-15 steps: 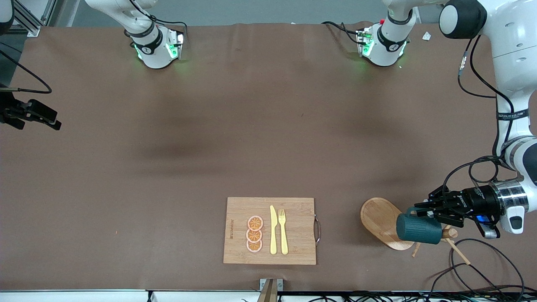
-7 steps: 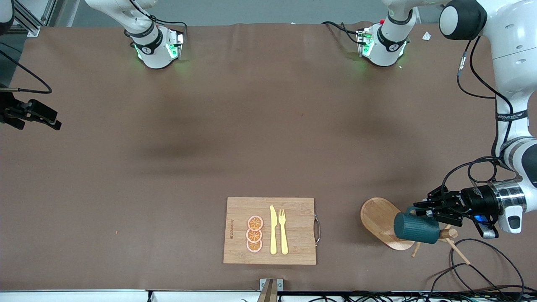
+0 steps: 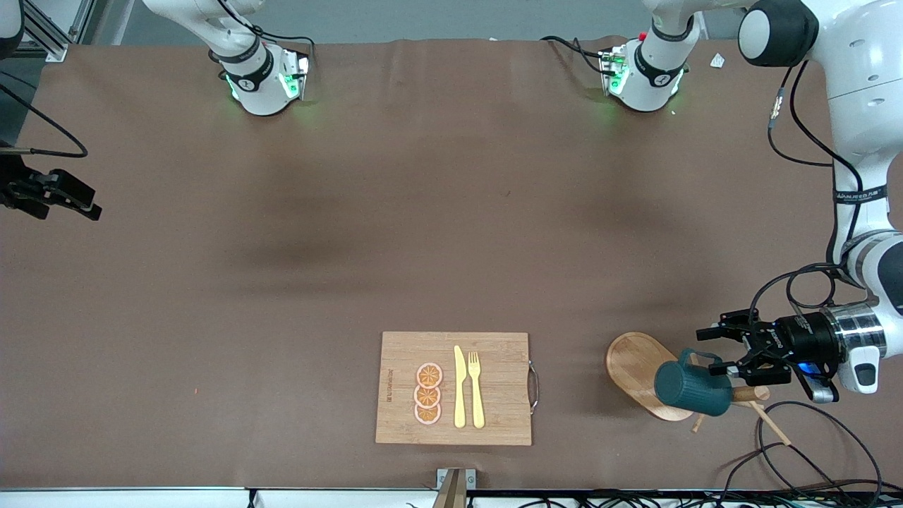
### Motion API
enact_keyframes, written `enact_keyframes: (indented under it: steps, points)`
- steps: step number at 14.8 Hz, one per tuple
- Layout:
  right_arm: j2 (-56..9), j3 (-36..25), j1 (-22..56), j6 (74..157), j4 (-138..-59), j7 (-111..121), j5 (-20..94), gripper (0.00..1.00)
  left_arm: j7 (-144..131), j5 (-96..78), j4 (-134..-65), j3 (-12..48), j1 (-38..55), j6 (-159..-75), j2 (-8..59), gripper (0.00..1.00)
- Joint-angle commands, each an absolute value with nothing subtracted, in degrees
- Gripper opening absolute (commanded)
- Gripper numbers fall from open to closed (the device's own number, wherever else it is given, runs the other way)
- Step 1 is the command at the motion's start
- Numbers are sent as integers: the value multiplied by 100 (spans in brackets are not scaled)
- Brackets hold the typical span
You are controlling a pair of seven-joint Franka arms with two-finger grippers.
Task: Pass cup and hang on rack
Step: 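Open the left gripper and release the mug on the rack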
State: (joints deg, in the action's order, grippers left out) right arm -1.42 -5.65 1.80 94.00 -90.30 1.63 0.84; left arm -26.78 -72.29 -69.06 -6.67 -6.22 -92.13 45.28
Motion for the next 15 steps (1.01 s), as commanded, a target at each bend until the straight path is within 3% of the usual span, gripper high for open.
enact_keyframes:
  steps: [1, 2, 4, 6, 8, 15]
  points:
    - [18, -562, 229, 9422, -9193, 141, 35, 66, -2654, -7286, -6917, -624, -642, -9141, 4343, 100]
    - [18, -562, 229, 9422, -9193, 149, 35, 61, -2672, -7269, -6917, -633, -633, -9141, 4281, 100]
    - [18, -563, 229, 9404, -9167, 167, 35, 63, -2689, -7138, -6917, -642, -572, -9141, 4088, 100]
    - [18, -562, 229, 9343, -9115, 149, 35, 87, -2681, -6726, -6917, -633, -527, -9132, 3877, 100]
    - [18, -571, 220, 9334, -9097, 158, 35, 100, -2672, -6234, -6917, -642, -370, -9132, 3631, 100]
    - [18, -571, 229, 9308, -8921, 132, 35, 100, -2637, -4196, -6917, -650, 385, -9149, 2840, 100]
